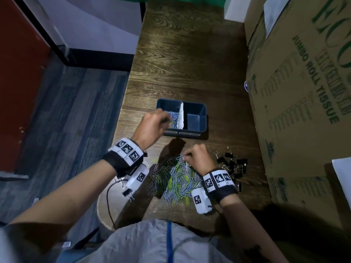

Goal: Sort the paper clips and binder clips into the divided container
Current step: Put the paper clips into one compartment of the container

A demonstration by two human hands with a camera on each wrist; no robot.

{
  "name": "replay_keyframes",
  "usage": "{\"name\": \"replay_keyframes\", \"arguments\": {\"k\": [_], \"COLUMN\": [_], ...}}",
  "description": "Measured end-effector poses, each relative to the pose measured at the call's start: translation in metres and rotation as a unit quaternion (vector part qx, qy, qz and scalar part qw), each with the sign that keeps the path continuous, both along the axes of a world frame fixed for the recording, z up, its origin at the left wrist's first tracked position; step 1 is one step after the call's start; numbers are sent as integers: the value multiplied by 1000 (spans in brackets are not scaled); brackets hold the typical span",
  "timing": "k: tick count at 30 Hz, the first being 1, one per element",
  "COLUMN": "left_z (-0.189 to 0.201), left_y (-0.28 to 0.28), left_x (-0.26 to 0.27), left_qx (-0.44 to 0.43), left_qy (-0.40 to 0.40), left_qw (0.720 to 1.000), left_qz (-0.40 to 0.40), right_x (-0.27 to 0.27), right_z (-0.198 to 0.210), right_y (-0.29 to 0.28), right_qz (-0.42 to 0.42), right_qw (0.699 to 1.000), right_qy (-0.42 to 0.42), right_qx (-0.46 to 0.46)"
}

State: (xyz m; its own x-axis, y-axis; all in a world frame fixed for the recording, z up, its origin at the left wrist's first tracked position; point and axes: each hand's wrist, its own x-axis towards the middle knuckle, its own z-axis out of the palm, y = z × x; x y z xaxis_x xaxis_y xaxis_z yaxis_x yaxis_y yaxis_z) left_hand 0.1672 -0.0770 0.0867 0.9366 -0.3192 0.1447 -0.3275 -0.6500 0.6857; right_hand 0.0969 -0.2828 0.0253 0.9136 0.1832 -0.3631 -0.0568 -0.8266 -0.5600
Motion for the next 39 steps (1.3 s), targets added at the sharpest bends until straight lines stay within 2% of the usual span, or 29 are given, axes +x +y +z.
{"name": "replay_keyframes", "arguments": {"k": [3,7,12,14,18,22,26,29,31,33,36,39], "left_z": [5,-7,-35,-51,-80,-98,-109,-112,-115,-116,-120,-121], "left_y": [-8,-10,10,17,33,43,35,21,10,-2,-17,-18], "left_x": [28,45,6,-22,-69,-103,-122,-129,-133,-139,-148,-155], "left_qx": [0,1,29,53,126,198,228,235,261,287,278,256], "left_qy": [-15,36,42,80,178,187,211,268,275,265,262,254], "left_qw": [1000,999,998,995,976,960,947,932,923,917,914,918], "left_qz": [24,4,32,22,-23,-57,-76,-66,-64,-80,-139,-163], "right_x": [14,41,88,105,128,121,78,29,-3,-28,-53,-68], "right_z": [34,82,107,107,90,72,40,-5,-25,-34,-42,-52], "right_y": [4,15,34,43,58,54,37,21,9,-5,-18,-19], "right_qz": [8,27,-5,-30,-40,-33,-61,-82,-100,-110,-105,-105], "right_qw": [999,996,990,989,992,995,995,995,987,975,957,963], "right_qy": [-34,-87,-137,-147,-117,-90,-80,19,84,127,172,165], "right_qx": [13,14,23,17,1,-1,5,-59,-96,-143,-208,-185]}}
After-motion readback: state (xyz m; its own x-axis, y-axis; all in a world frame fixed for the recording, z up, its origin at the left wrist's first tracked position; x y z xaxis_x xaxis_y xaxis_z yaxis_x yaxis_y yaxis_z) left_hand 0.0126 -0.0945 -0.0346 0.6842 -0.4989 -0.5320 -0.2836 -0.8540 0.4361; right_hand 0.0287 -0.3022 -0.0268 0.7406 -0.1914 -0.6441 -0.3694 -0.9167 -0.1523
